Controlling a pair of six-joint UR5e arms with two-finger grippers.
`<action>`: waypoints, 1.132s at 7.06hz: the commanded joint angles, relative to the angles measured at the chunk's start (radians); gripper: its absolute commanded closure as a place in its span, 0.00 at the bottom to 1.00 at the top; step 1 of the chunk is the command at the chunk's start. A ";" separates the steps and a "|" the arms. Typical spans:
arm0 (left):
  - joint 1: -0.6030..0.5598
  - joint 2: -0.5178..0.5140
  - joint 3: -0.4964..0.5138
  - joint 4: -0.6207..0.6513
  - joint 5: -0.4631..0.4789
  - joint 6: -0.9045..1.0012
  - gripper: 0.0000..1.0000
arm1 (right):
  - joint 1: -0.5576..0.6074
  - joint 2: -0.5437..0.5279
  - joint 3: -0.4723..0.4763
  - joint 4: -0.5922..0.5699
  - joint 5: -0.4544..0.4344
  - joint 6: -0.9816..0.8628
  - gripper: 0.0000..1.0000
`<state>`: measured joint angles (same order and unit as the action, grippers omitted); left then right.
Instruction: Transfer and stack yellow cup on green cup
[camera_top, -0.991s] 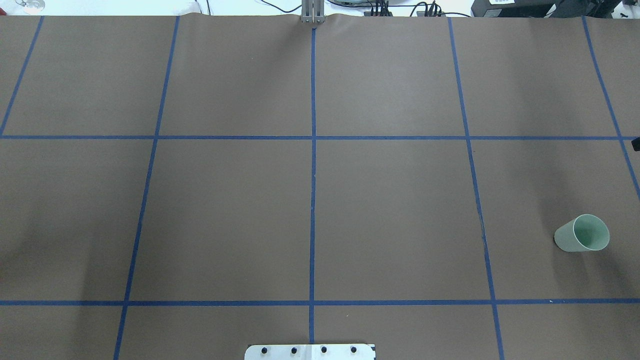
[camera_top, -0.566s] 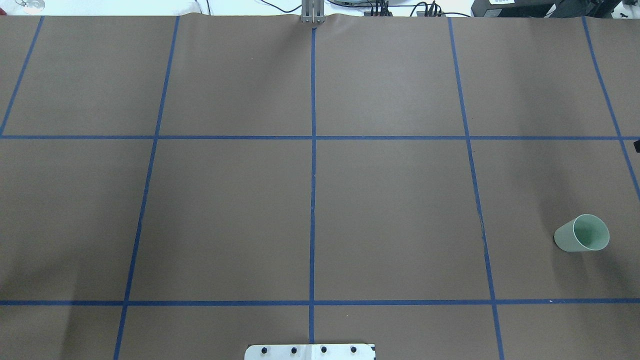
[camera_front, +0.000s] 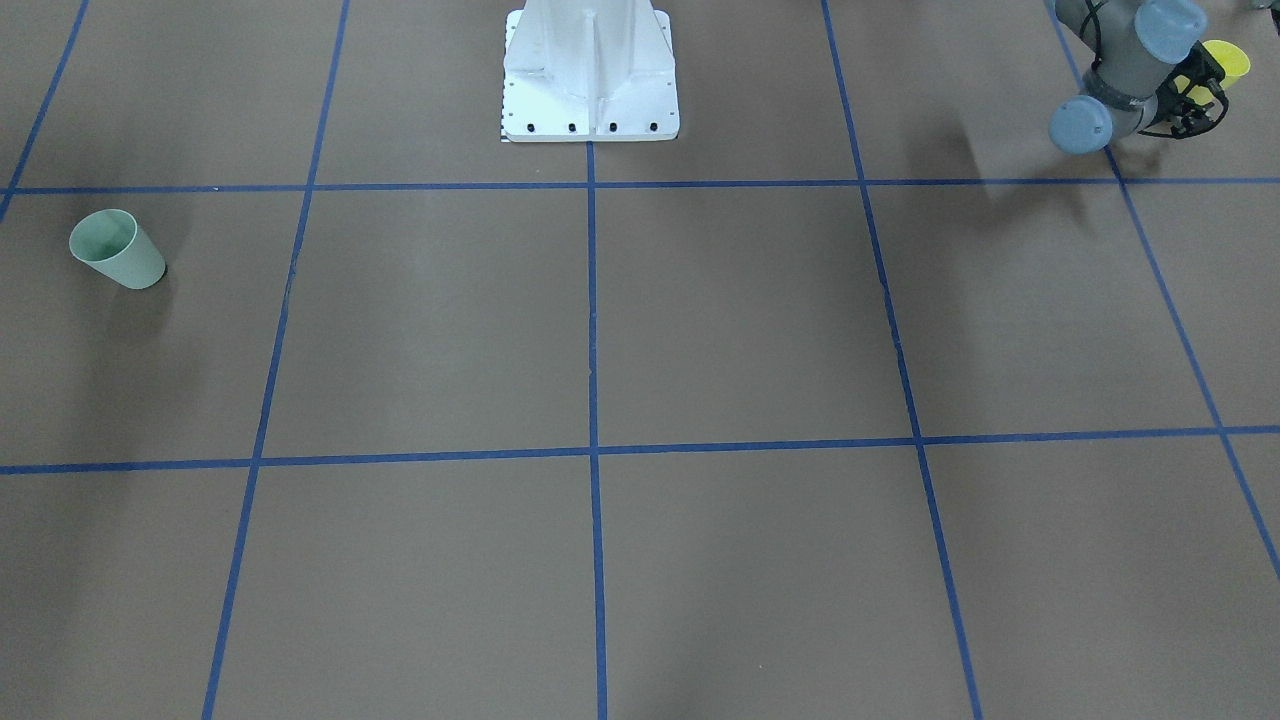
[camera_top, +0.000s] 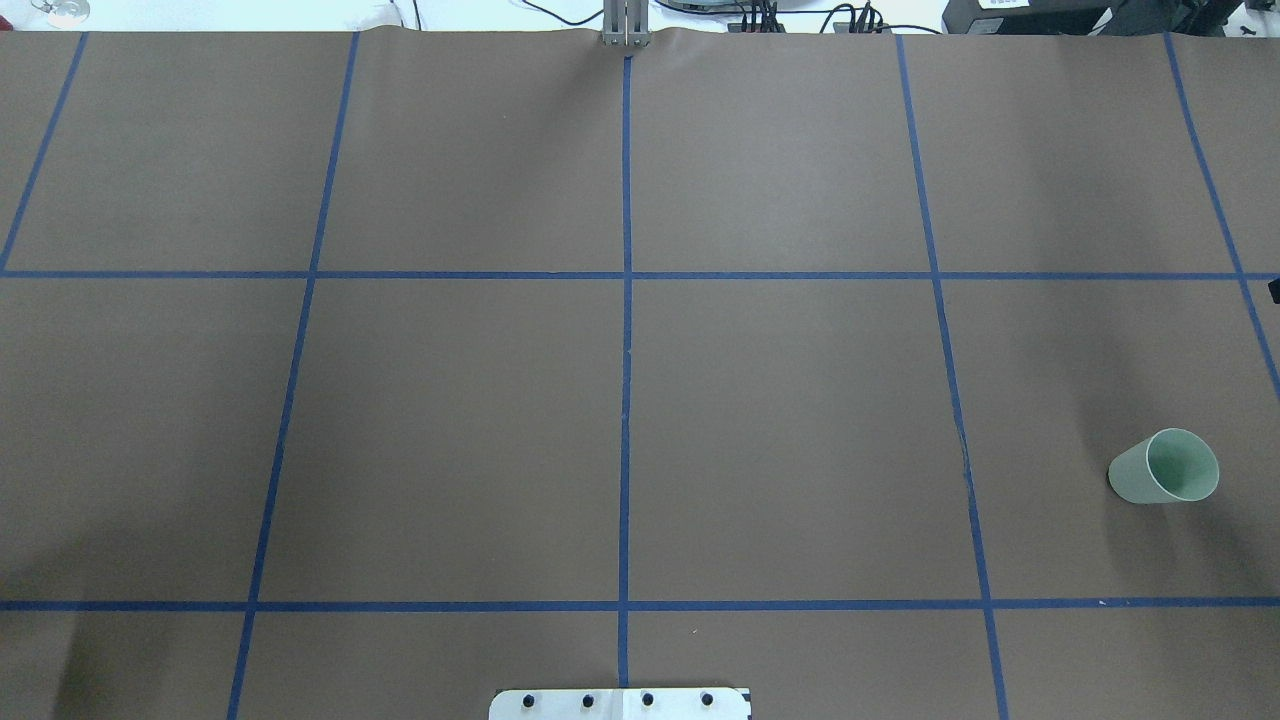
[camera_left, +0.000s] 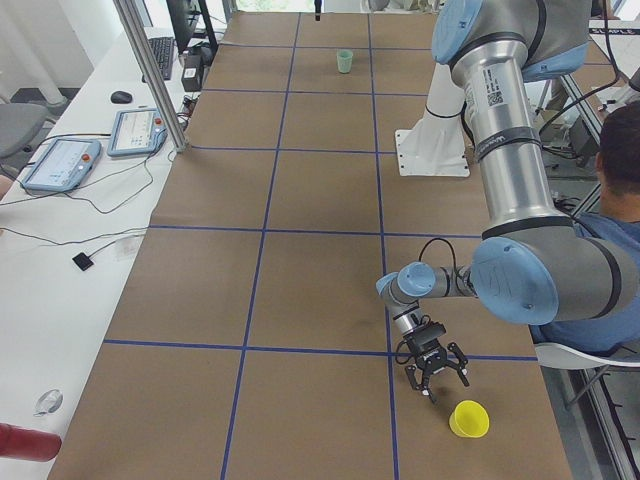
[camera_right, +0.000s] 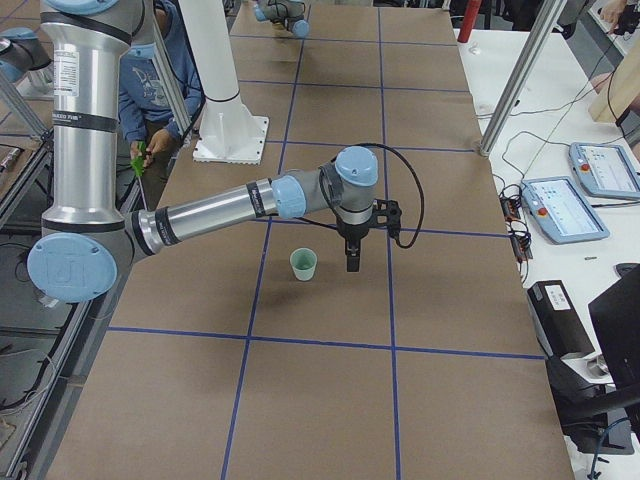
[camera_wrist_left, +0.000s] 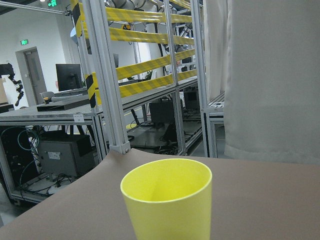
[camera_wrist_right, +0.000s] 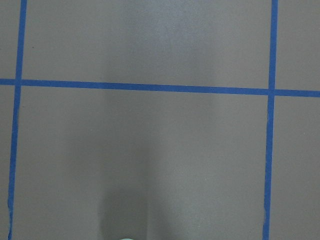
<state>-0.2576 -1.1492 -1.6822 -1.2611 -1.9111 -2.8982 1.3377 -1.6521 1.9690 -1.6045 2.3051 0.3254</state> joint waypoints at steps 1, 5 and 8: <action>0.029 0.000 0.079 -0.090 -0.012 -0.030 0.01 | 0.000 0.002 0.002 0.000 -0.003 0.001 0.00; 0.115 0.005 0.142 -0.156 -0.077 -0.113 0.01 | 0.000 0.000 0.022 -0.002 0.002 0.006 0.00; 0.181 0.008 0.182 -0.218 -0.097 -0.163 0.01 | 0.000 0.000 0.025 -0.002 -0.001 0.007 0.00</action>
<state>-0.1035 -1.1422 -1.5134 -1.4606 -2.0002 -3.0406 1.3376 -1.6520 1.9920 -1.6060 2.3043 0.3326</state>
